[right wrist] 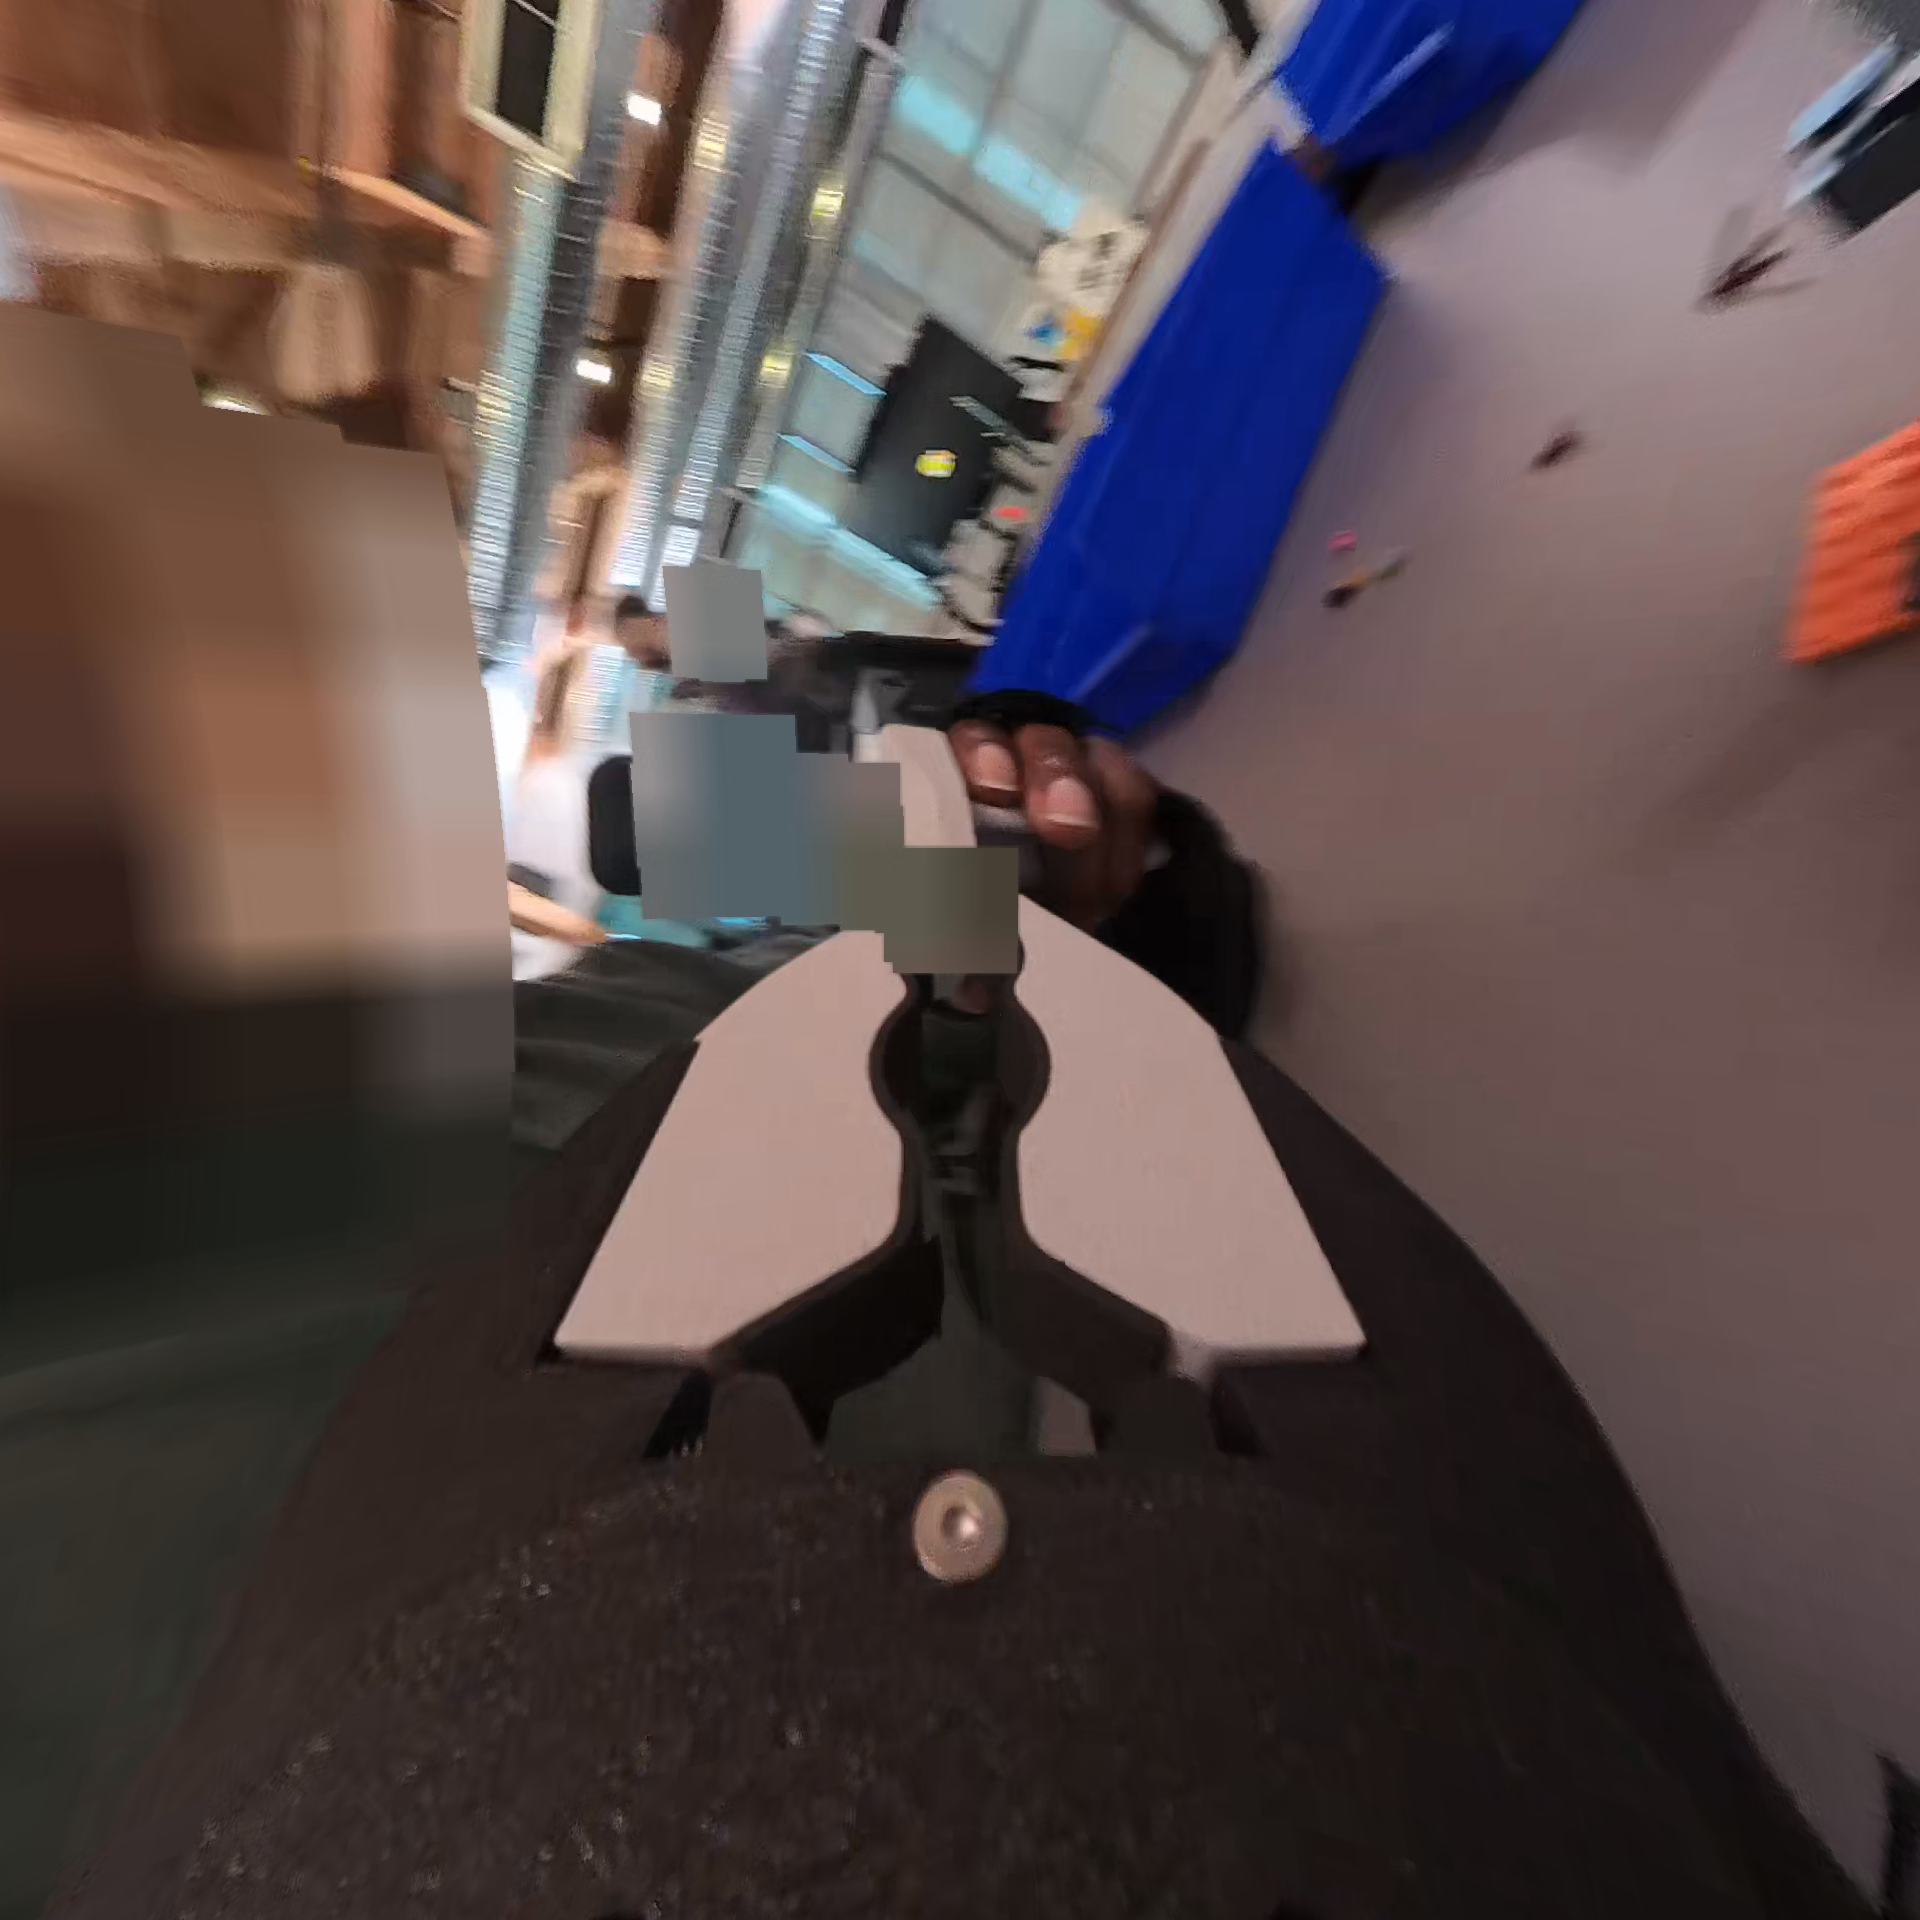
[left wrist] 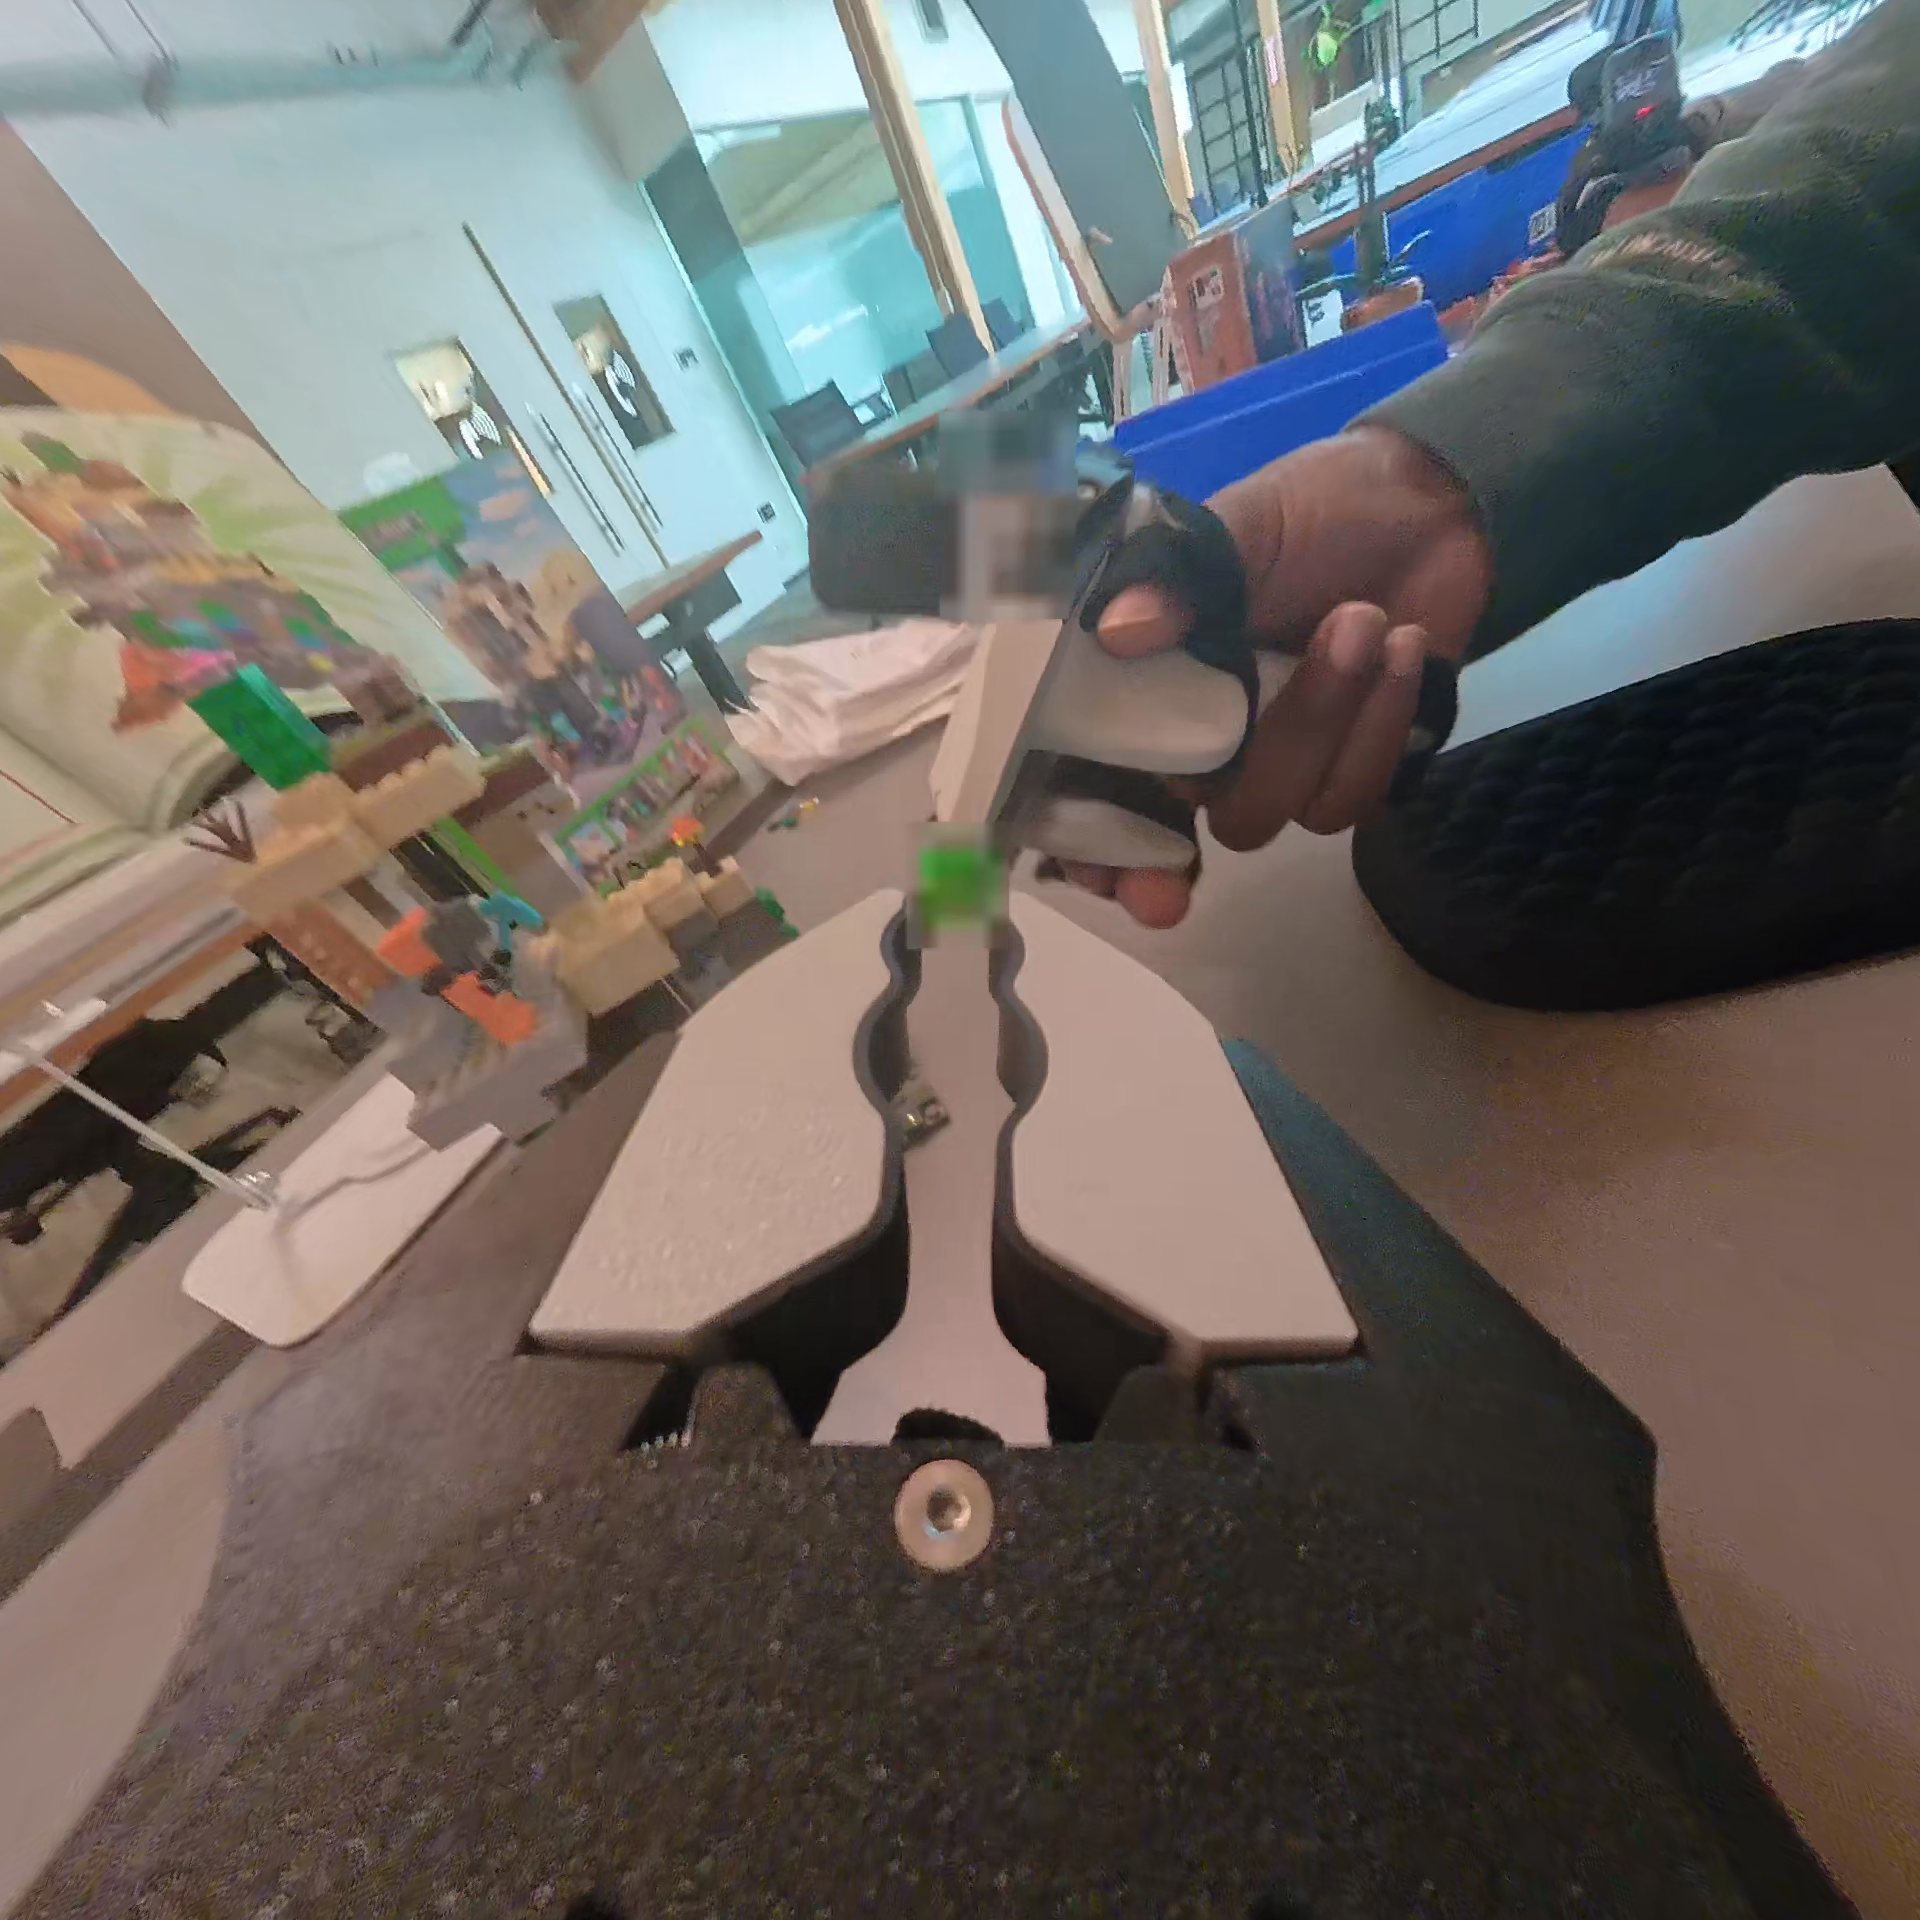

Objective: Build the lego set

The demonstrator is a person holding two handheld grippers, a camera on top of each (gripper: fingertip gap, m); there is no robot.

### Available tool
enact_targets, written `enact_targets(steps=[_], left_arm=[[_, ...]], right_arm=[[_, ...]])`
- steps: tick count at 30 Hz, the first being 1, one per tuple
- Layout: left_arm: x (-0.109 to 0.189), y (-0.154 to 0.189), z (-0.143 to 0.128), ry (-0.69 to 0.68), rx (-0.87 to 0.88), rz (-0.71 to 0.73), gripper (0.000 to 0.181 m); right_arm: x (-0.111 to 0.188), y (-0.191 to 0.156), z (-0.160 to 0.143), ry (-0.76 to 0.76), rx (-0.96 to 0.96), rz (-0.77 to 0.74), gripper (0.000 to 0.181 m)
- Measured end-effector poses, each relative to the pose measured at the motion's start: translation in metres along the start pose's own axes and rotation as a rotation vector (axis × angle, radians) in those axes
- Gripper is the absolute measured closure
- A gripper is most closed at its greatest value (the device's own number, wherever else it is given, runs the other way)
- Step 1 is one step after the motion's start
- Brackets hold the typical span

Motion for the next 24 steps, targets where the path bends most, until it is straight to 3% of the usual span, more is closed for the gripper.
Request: enact_targets(steps=[3,9,14,20,24], left_arm=[[-0.002,-0.002,-0.001,-0.020,0.058,-0.016,0.169],[-0.010,-0.002,-0.012,-0.163,0.101,-0.003,0.169],[-0.012,0.003,-0.011,-0.172,0.075,-0.006,0.169],[-0.008,0.003,-0.008,-0.107,0.049,-0.016,0.169],[-0.006,0.006,-0.004,-0.031,0.008,-0.031,0.158]], right_arm=[[0.009,-0.003,0.004,-0.046,0.199,-0.239,0.177],[0.004,-0.028,0.001,-0.105,0.447,-0.416,0.167],[-0.009,-0.019,-0.006,-0.163,0.480,-0.556,0.158],[-0.004,-0.013,-0.002,-0.149,0.302,-0.362,0.168],[0.005,-0.009,0.002,-0.114,0.029,-0.010,0.168]])
Point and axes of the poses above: each gripper's, where its closed fingertips meet, x back along the fingers, z out of its top, y = z × x across the jaws, the point moved 8 cm from there along x, back along the fingers, and after that the axes turned 5 degrees about x, right-handed, at the moved point
